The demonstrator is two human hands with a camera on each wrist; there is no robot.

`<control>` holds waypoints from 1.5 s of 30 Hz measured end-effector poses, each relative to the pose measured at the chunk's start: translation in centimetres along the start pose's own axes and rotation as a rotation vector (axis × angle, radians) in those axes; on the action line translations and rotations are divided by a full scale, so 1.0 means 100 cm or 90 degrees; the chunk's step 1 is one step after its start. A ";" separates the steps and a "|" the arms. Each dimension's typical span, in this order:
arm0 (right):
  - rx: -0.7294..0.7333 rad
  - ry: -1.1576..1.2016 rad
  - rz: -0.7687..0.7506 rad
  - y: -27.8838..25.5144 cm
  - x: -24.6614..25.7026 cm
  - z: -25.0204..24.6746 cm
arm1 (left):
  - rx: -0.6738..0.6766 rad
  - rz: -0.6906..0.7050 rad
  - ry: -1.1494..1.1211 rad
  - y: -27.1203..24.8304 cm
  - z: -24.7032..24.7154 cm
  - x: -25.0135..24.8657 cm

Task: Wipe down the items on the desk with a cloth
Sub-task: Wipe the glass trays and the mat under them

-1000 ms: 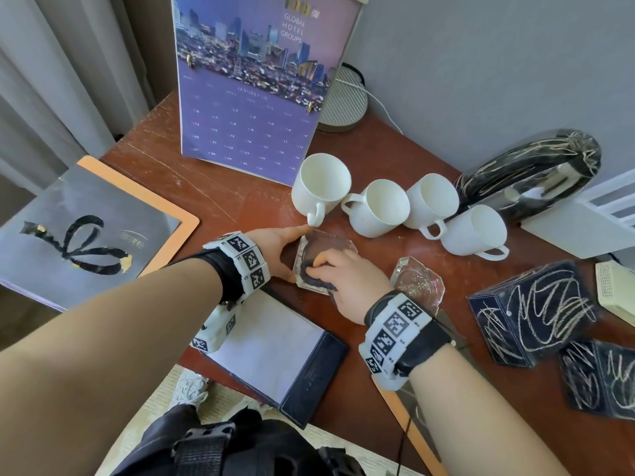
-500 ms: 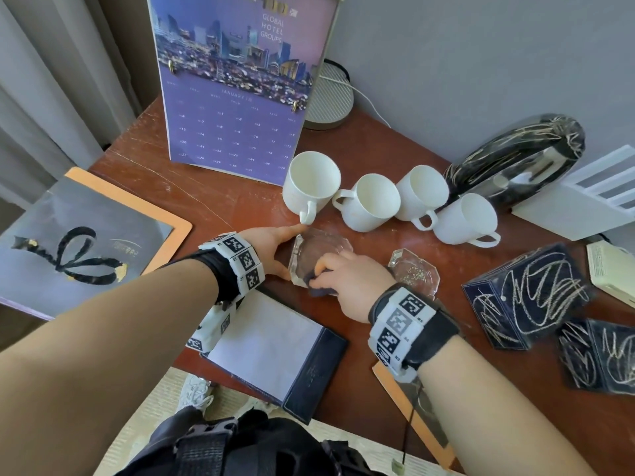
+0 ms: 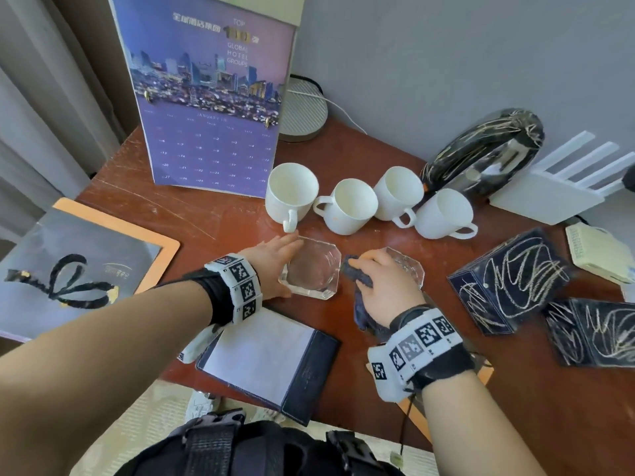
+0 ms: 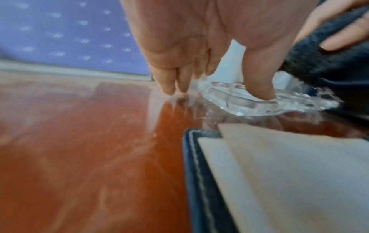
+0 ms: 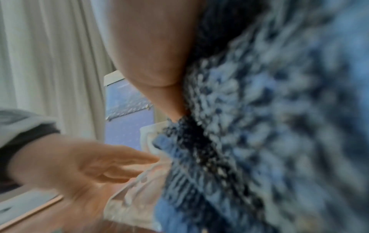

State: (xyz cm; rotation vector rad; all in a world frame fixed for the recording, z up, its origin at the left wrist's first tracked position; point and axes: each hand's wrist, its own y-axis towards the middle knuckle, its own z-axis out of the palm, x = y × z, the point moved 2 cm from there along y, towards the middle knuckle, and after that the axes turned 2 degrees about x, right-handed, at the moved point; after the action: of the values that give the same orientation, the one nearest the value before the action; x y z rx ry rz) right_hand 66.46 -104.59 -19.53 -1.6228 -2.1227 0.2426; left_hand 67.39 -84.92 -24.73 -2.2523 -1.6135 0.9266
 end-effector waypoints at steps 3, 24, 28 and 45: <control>-0.032 0.050 0.031 -0.012 -0.008 -0.004 | 0.017 0.077 0.167 0.006 0.003 -0.019; -0.140 0.225 0.136 -0.071 -0.031 -0.006 | 0.112 0.074 0.063 0.012 -0.008 -0.058; -0.208 0.261 0.130 -0.075 -0.037 -0.014 | 0.014 0.101 -0.241 -0.008 -0.032 -0.065; -0.299 0.051 0.002 -0.035 0.036 -0.066 | -0.024 0.108 -1.122 -0.033 -0.055 -0.046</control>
State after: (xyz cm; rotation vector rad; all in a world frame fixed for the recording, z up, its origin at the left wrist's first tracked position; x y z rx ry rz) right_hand 65.68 -103.09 -11.38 -1.8466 -2.2261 -0.3411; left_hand 67.31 -86.89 -17.09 -1.2166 -1.6292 3.3774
